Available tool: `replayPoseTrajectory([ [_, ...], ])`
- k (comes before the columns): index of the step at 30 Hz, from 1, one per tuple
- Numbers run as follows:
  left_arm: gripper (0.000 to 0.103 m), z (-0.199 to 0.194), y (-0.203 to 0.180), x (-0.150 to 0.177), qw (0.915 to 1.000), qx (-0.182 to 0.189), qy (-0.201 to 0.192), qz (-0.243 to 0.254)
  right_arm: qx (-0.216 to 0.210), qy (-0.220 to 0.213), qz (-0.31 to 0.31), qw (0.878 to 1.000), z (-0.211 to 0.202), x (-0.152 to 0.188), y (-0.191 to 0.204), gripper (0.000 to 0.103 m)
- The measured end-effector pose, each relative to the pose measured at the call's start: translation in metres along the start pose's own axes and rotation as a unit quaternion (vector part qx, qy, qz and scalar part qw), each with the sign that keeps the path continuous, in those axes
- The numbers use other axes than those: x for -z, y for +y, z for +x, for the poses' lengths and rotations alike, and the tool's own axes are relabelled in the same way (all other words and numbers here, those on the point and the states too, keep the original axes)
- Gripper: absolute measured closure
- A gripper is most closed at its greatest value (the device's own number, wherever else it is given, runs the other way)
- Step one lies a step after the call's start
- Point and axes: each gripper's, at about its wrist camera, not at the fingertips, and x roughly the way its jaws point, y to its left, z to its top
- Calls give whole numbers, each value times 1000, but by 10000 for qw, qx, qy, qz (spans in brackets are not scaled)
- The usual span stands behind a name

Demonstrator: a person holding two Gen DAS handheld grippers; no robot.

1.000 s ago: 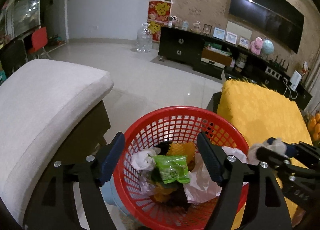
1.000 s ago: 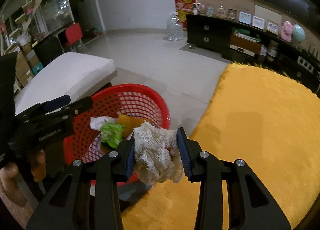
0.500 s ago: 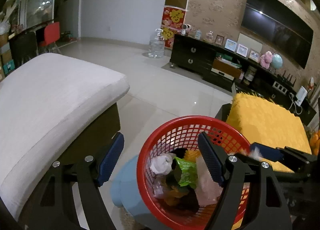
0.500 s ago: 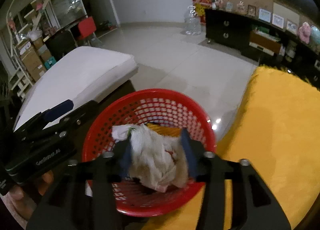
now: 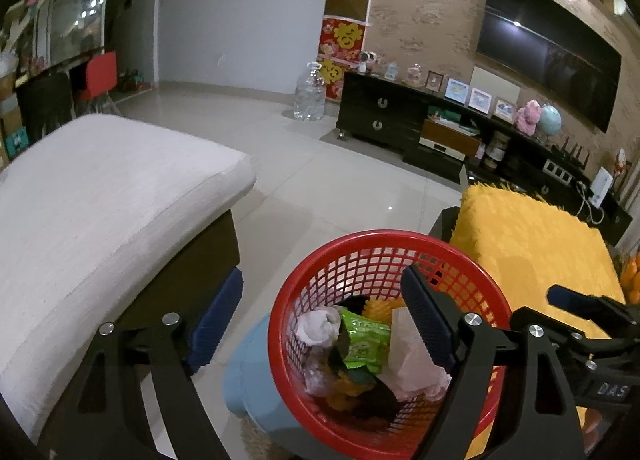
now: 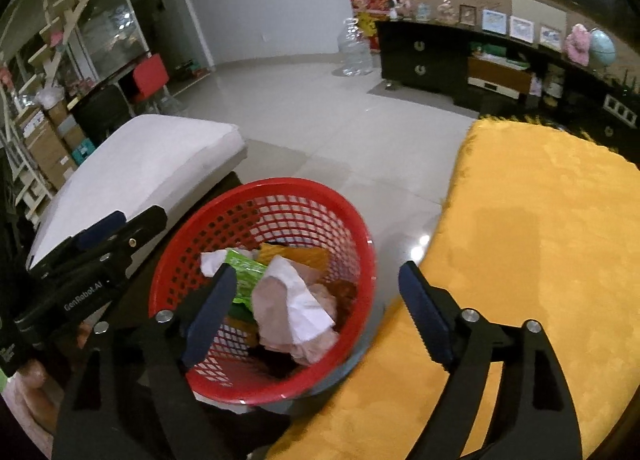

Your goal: Collect trash

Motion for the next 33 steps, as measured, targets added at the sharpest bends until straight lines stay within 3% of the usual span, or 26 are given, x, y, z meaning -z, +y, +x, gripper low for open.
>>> replayPoseTrajectory([
  [9,20,-7,-19,7,9996,5,-93,274,140,-264,-102,9995,-23,18,-4,7],
  [26,15,-41,-29,30,9990,-130,-62,413,210,-1003,66,9947,-88,40,-4,7],
  [33,12,-73,-32,36,9986,25,-241,466,346,-1157,134,9926,-109,53,-3,7],
])
